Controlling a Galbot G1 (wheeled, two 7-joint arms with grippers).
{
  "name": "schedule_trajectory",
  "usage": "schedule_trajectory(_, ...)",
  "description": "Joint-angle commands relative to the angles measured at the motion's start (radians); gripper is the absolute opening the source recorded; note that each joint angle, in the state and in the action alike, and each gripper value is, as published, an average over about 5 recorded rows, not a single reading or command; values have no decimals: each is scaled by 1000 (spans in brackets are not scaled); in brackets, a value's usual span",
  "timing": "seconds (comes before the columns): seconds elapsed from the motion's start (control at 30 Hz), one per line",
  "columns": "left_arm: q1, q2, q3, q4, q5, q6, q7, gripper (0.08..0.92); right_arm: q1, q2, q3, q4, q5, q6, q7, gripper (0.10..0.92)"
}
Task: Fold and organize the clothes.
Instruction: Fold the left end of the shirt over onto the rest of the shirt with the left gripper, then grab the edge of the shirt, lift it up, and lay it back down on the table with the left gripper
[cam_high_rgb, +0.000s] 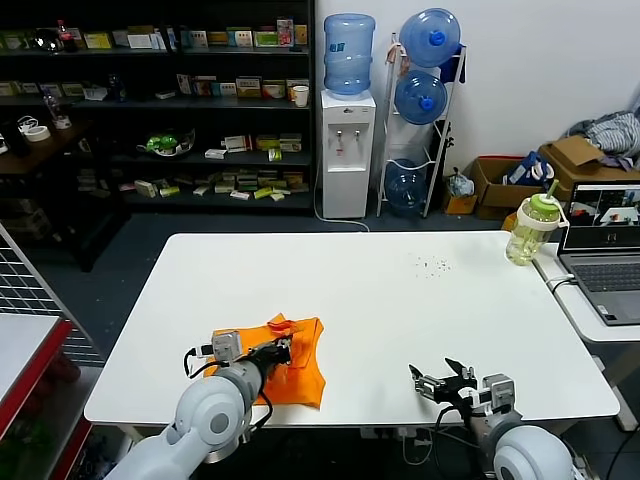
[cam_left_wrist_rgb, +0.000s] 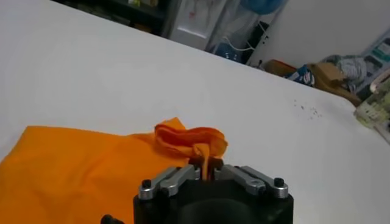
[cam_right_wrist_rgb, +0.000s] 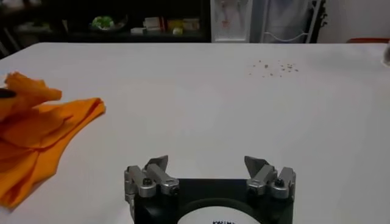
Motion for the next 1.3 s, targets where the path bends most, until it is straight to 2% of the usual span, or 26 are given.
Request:
schedule_trajectory(0.03, 29, 17, -27, -53, -37, 22, -28, 271, -1, -3, -2, -1, 2, -1, 1, 823)
schedule_trajectory(0.13, 64, 75, -92, -76, -56, 22, -25, 357, 3, -8, -4, 0, 4, 0, 0, 823)
schedule_trajectory(0.23, 107, 168, -167, -67, -69, 22, 6, 444, 6, -10, -5, 3, 7, 1, -3, 823)
schedule_trajectory(0.4, 223, 353, -367, 41, -85, 23, 198, 591, 10, -8, -9, 6, 8, 3, -7, 823)
schedule_trajectory(0.57, 315, 461, -428, 136, -95, 27, 397, 730, 13, -4, -14, 0, 7, 5, -10, 823)
schedule_trajectory(0.73, 308, 446, -380, 152, -83, 35, 451, 816, 11, -6, -13, 1, 5, 3, -8, 823)
schedule_trajectory(1.0, 240, 371, -313, 143, -72, 46, 456, 823, -4, -12, -2, 5, 4, 4, -7, 823)
schedule_trajectory(1.3, 202, 324, -265, 192, -37, 28, 484, 823, -3, -6, -8, 2, 2, 2, -5, 823)
